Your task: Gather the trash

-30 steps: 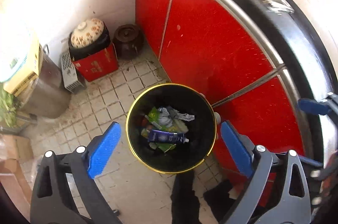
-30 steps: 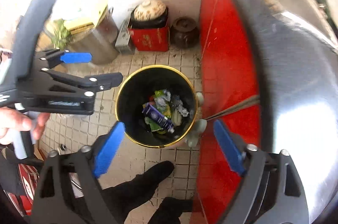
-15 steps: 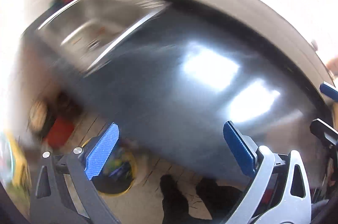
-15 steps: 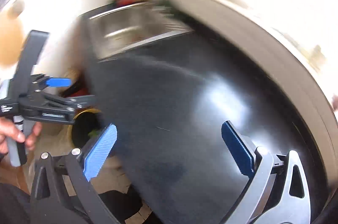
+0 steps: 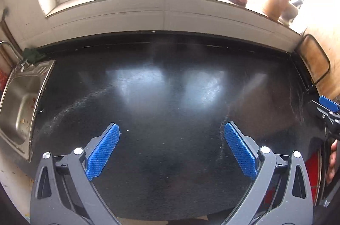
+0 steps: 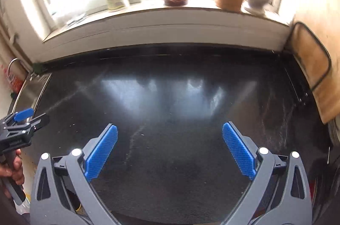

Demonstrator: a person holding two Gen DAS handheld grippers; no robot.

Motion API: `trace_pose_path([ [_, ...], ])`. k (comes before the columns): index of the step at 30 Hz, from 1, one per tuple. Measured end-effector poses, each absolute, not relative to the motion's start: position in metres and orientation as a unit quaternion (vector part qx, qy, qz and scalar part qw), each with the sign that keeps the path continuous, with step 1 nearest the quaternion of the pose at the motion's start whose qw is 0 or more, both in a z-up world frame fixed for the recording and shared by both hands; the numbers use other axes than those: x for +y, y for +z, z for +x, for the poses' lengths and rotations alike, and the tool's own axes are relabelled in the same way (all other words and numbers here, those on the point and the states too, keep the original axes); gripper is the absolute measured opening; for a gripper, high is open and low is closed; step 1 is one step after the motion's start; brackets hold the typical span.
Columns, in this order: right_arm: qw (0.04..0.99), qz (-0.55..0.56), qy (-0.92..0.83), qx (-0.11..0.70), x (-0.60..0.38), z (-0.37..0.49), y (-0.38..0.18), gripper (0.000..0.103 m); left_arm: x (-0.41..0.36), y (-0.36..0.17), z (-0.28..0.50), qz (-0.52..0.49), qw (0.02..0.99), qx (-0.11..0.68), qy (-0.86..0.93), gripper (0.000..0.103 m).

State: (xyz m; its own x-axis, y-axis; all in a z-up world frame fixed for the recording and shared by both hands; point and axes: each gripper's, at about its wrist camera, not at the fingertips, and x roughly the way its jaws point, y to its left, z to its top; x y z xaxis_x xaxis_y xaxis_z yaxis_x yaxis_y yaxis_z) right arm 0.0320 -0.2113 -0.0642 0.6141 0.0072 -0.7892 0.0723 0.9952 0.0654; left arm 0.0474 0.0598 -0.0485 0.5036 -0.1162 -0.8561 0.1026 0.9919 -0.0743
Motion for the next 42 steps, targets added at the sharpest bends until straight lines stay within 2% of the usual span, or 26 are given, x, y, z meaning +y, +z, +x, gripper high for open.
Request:
trace_pose_path([
  [10, 0.894, 0.050, -0.023, 0.444, -0.237, 0.031, -0.072, 0.096, 0.033, -0.054, 0.057, 0.007, 0.861, 0.504, -0.061, 0.096],
  [42, 0.890, 0.035, -0.006, 0.454, -0.230, 0.039, -0.071, 0.096, 0.039, -0.058, 0.058, 0.001, 0.857, 0.513, -0.047, 0.096],
])
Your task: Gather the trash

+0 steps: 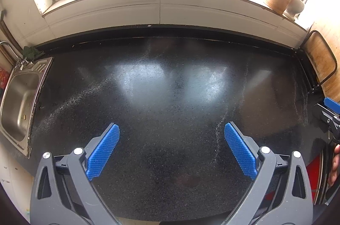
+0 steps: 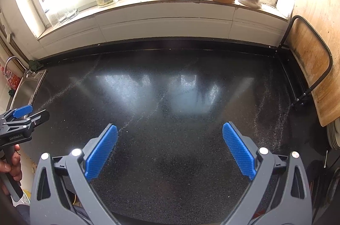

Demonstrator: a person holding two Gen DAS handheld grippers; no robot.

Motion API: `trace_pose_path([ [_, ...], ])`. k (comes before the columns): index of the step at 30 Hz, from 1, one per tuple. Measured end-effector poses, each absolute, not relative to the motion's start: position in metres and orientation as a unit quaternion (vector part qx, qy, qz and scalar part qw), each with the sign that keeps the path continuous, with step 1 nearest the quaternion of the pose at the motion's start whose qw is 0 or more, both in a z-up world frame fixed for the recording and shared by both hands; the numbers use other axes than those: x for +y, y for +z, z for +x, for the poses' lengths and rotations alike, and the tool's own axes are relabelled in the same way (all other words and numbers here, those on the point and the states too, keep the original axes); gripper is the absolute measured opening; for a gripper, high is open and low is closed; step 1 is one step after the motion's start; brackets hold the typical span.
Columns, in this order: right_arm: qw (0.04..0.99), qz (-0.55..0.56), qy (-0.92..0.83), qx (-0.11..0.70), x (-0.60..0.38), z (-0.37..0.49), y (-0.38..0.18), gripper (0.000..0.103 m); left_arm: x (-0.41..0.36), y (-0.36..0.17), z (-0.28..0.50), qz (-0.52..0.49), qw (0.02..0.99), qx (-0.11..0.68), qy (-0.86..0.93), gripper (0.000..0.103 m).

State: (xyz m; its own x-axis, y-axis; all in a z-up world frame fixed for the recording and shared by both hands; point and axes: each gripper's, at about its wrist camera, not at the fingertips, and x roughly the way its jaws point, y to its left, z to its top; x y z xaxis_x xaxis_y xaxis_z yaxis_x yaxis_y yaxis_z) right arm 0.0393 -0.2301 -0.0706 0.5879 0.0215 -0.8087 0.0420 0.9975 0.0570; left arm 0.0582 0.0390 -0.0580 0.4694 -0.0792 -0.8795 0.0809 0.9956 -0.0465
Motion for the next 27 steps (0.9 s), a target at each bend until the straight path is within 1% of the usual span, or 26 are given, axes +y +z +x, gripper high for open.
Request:
trace_pose_path([
  [27, 0.891, 0.034, -0.006, 0.453, -0.2283, 0.0440, -0.0680, 0.096, 0.0404, -0.0604, 0.0611, -0.001, 0.856, 0.515, -0.045, 0.096],
])
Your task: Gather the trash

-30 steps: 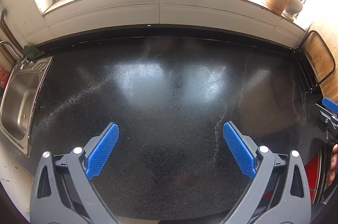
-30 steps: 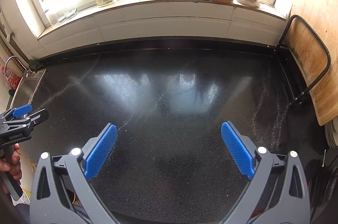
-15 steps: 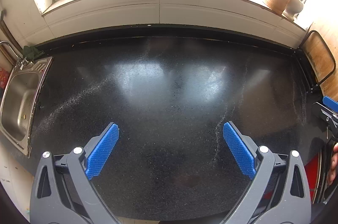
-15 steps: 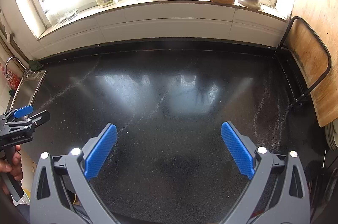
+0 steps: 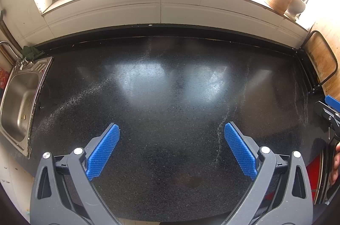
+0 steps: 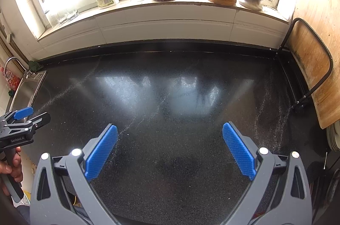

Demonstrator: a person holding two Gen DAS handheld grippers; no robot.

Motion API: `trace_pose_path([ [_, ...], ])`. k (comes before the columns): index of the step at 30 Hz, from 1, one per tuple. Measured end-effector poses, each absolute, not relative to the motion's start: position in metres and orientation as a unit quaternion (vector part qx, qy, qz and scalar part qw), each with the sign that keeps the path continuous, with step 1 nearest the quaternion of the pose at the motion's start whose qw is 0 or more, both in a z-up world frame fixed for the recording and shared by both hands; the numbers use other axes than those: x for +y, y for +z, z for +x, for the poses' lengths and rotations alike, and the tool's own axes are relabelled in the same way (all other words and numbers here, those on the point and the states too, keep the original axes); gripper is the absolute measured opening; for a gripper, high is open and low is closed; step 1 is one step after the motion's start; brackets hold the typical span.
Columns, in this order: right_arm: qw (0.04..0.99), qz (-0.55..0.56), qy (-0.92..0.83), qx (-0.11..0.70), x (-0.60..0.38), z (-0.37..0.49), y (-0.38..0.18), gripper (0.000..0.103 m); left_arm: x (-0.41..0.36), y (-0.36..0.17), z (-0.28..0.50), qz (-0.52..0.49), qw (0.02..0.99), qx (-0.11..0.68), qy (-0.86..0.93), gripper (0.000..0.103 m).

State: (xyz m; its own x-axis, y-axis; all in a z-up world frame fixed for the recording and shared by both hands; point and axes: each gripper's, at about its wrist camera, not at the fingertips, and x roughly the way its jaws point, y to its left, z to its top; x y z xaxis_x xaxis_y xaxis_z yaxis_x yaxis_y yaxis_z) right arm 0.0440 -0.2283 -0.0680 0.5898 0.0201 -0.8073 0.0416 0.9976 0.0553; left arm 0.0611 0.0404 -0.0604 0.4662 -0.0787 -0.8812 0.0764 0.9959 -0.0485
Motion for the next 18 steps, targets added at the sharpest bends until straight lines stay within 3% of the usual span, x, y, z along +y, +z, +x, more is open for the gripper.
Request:
trace_pose_path([
  [18, 0.892, 0.037, -0.010, 0.451, -0.2299, 0.0438, -0.0681, 0.096, 0.0377, -0.0565, 0.0622, 0.009, 0.858, 0.511, -0.048, 0.096],
])
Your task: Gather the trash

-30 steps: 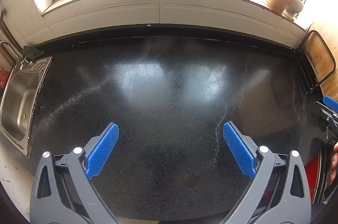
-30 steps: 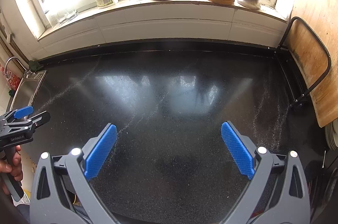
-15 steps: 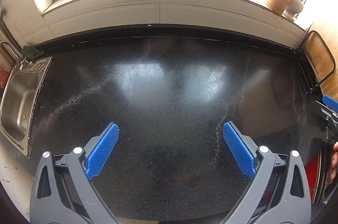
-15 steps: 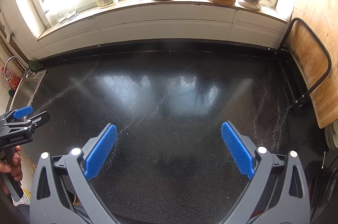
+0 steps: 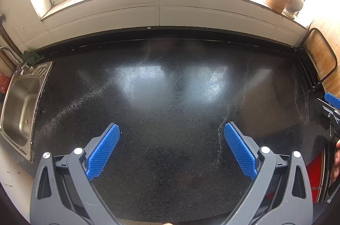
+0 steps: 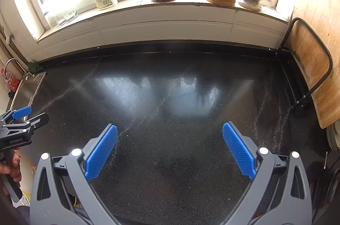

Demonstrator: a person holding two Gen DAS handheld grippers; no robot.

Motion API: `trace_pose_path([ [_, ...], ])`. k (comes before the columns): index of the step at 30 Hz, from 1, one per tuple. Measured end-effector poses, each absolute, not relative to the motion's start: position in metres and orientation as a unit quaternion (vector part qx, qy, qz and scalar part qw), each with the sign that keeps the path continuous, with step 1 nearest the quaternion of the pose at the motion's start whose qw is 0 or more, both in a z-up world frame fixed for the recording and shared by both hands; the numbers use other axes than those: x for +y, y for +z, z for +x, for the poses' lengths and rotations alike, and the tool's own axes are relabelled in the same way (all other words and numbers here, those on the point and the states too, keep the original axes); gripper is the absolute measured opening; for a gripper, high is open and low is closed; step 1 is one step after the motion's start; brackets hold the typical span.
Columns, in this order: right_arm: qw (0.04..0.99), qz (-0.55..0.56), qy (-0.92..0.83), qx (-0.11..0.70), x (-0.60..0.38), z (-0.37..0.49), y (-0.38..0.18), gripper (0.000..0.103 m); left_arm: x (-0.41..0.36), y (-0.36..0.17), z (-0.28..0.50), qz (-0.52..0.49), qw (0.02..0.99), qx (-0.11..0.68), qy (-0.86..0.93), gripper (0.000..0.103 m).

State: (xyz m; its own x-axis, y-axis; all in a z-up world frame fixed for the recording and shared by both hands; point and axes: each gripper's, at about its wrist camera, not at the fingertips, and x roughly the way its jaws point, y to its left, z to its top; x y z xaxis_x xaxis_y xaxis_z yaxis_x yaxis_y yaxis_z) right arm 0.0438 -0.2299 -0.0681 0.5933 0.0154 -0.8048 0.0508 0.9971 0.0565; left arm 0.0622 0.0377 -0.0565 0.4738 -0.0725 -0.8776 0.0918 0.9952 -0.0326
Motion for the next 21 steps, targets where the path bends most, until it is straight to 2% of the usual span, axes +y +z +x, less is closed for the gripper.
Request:
trace_pose_path([
  [21, 0.891, 0.038, -0.010, 0.453, -0.2309, 0.0446, -0.0698, 0.096, 0.0454, -0.0577, 0.0682, -0.028, 0.852, 0.521, -0.040, 0.096],
])
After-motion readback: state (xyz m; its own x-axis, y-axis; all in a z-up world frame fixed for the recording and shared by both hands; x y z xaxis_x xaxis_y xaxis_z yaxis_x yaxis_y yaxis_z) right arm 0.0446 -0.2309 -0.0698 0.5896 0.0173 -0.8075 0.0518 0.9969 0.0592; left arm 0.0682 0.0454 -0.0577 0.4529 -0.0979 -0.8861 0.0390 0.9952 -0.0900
